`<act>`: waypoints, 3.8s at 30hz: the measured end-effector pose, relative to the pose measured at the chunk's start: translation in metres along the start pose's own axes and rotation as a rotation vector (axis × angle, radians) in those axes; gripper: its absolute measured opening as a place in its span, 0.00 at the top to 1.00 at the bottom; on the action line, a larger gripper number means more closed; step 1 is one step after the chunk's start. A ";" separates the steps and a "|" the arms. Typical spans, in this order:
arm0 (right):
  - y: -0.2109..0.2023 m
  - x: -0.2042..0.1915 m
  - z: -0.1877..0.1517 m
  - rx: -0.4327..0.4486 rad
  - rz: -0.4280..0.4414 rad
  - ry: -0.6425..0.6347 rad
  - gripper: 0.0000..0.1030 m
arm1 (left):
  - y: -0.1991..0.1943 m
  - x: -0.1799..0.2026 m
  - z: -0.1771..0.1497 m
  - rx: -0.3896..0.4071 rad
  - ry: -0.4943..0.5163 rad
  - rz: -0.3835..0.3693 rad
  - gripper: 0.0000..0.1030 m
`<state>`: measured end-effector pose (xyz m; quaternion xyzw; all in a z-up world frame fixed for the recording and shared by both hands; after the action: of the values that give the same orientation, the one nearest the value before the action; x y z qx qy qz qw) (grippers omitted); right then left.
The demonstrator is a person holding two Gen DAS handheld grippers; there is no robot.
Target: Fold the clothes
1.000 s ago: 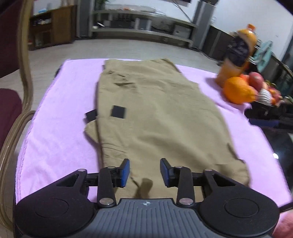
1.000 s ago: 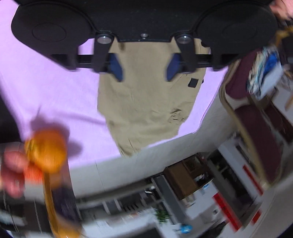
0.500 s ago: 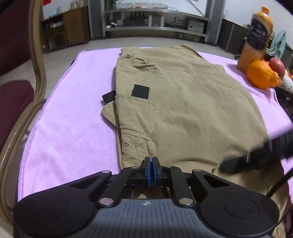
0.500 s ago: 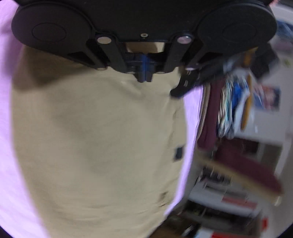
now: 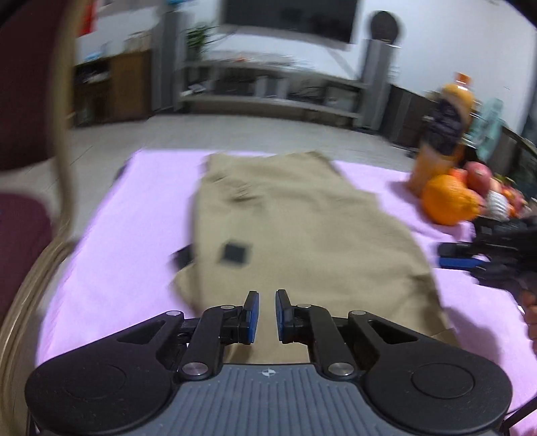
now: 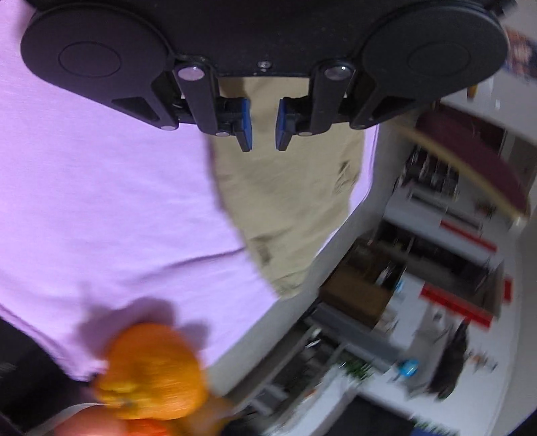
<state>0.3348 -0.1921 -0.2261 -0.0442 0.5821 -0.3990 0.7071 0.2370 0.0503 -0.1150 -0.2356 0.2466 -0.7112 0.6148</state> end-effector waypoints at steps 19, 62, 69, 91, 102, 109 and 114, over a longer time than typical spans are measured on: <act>0.003 0.055 0.043 0.282 -0.112 0.211 0.80 | 0.053 -0.059 0.010 0.000 -0.215 0.199 0.91; -0.136 -0.073 0.002 0.305 -0.026 -0.025 0.71 | -0.106 -0.035 0.012 0.080 -0.247 0.117 0.69; -0.113 -0.055 -0.051 0.099 0.040 0.048 0.68 | -0.063 -0.027 -0.029 -0.087 -0.330 0.002 0.91; -0.081 0.018 -0.054 0.116 -0.118 0.299 0.83 | -0.057 -0.036 -0.059 -0.099 -0.323 0.088 0.86; -0.103 -0.046 -0.136 0.004 -0.070 -0.064 0.75 | -0.105 0.028 -0.088 -0.041 -0.153 -0.007 0.85; -0.059 -0.050 -0.145 -0.074 -0.117 -0.182 0.77 | -0.062 0.029 -0.095 -0.069 -0.059 0.055 0.94; -0.035 0.000 -0.143 -0.172 -0.116 0.074 1.00 | -0.043 0.026 -0.109 -0.147 -0.015 0.068 0.86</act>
<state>0.1938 -0.1580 -0.2531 -0.1235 0.6363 -0.3892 0.6545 0.1312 0.0361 -0.1701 -0.2770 0.3015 -0.6679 0.6215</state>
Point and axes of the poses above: each gripper's, at about its wrist camera, not at the fingertips, and y roughly the way its jaws point, x to its right, z to its top, the point moved 5 cm from there along y, roughly the way its jaws point, and after that the axes turned 5 degrees about y, right-handed, at the moved point
